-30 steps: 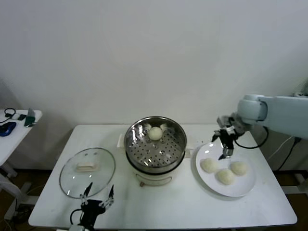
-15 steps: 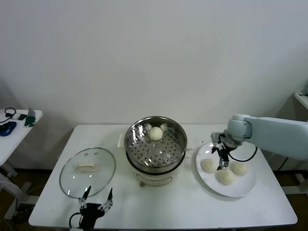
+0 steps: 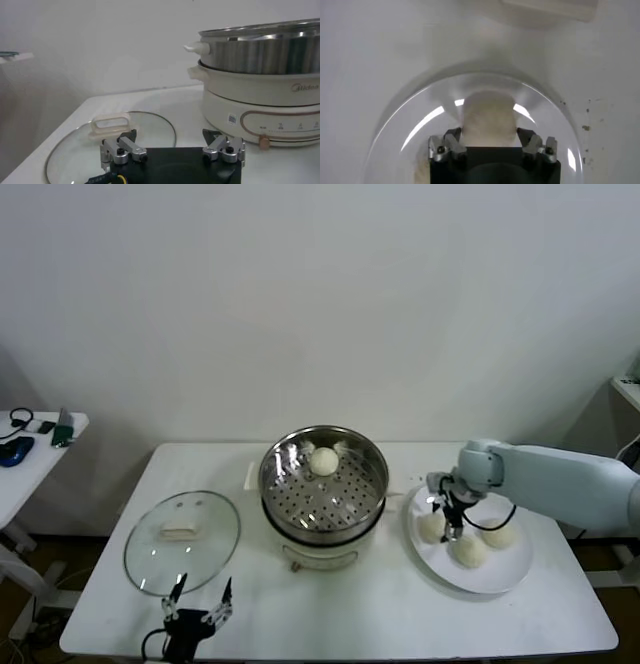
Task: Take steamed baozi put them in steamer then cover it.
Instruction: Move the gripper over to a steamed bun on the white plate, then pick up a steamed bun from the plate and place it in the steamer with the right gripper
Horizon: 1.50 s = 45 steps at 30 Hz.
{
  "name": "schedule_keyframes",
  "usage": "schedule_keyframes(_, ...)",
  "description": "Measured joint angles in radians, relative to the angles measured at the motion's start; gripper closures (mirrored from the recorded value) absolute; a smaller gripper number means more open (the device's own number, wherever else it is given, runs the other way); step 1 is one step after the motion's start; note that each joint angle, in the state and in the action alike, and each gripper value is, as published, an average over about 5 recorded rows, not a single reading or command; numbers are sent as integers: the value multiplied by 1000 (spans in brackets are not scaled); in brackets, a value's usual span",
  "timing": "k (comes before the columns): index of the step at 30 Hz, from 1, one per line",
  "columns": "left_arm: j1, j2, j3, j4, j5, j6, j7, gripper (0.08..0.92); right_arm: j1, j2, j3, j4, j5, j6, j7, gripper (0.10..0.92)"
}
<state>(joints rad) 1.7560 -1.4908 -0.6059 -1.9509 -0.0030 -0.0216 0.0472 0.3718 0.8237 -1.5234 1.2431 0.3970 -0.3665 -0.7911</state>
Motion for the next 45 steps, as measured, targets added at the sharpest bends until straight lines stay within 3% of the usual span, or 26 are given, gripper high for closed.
schedule_keyframes(10, 10, 1, 9, -15, 13, -1, -5, 177, 77, -27, -23, 40, 42, 20, -26, 313)
schedule_keyframes(22, 18, 4, 14, -34, 18, -5, -6, 177, 516, 1, -192, 150, 242, 74, -140, 313)
schedule_keyframes(33, 16, 11, 21, -53, 15, -5, -4, 177, 678, 218, -171, 198, 450, 23, -124, 310)
schedule_keyframes(45, 22, 12, 4, -67, -4, -2, -2, 177, 533, 513, -171, 61, 467, -16, -55, 307)
